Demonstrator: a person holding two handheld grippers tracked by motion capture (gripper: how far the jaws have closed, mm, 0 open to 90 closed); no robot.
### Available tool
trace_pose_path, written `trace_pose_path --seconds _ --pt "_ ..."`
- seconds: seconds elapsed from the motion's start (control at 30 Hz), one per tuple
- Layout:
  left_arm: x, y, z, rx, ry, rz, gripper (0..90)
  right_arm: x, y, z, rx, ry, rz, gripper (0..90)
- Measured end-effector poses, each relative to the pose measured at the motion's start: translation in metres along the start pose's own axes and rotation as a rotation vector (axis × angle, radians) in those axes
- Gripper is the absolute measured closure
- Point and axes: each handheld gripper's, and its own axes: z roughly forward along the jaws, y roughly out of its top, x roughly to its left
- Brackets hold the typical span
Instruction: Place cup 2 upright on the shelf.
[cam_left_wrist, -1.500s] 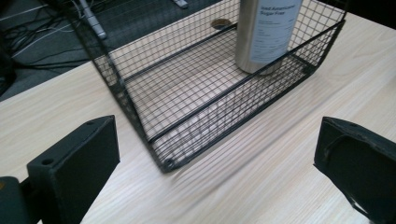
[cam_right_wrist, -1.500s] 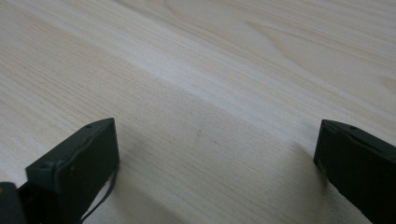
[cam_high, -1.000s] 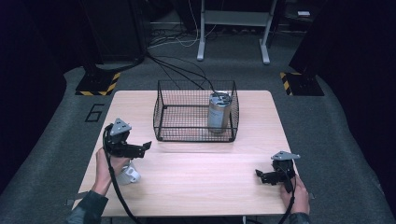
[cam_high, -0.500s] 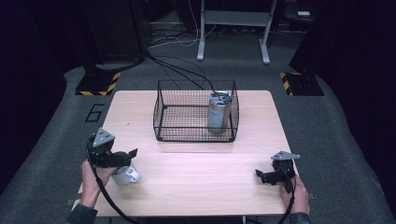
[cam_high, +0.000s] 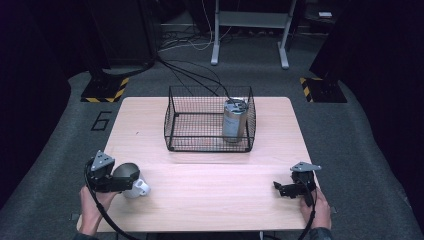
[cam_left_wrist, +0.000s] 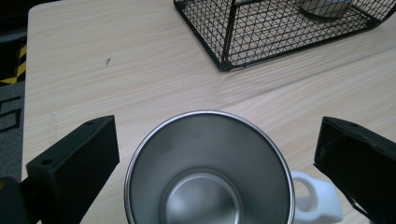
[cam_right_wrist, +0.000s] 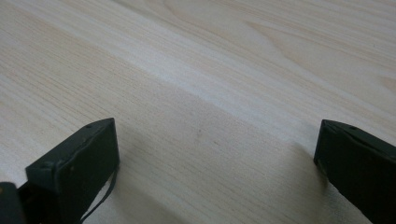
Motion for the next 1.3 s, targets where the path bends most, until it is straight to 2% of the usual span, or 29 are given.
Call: trace_pose_path --seconds 0.3,0.37,0.5,0.77,0.97,1.17,1.3 --pt "0.002 -0.012 0.009 0.037 0.003 -0.013 0.0 0.0 0.0 0.0 0.001 0.0 0.003 0.0" --pt "0.003 -0.016 0.012 0.026 0.016 -0.022 0.3 0.0 0.0 0.0 0.0 0.0 -0.001 0.0" --pt "0.005 -0.019 0.013 0.019 -0.017 -0.034 4.0 0.0 0.0 0.0 0.001 0.0 0.002 0.0" --pt "0.004 -0.02 0.013 0.018 -0.013 -0.045 6.1 0.0 0.0 0.0 0.001 0.0 0.004 0.0" --pt "0.0 -0.019 0.014 0.015 -0.012 -0.028 6.4 0.0 0.0 0.0 0.0 0.0 -0.001 0.0" --pt "-0.004 -0.014 0.014 0.001 -0.039 -0.017 6.5 0.0 0.0 0.0 0.001 0.0 0.004 0.0" --pt "-0.01 -0.005 0.012 -0.01 -0.059 0.007 6.5 0.0 0.0 0.0 0.001 0.0 0.004 0.0"
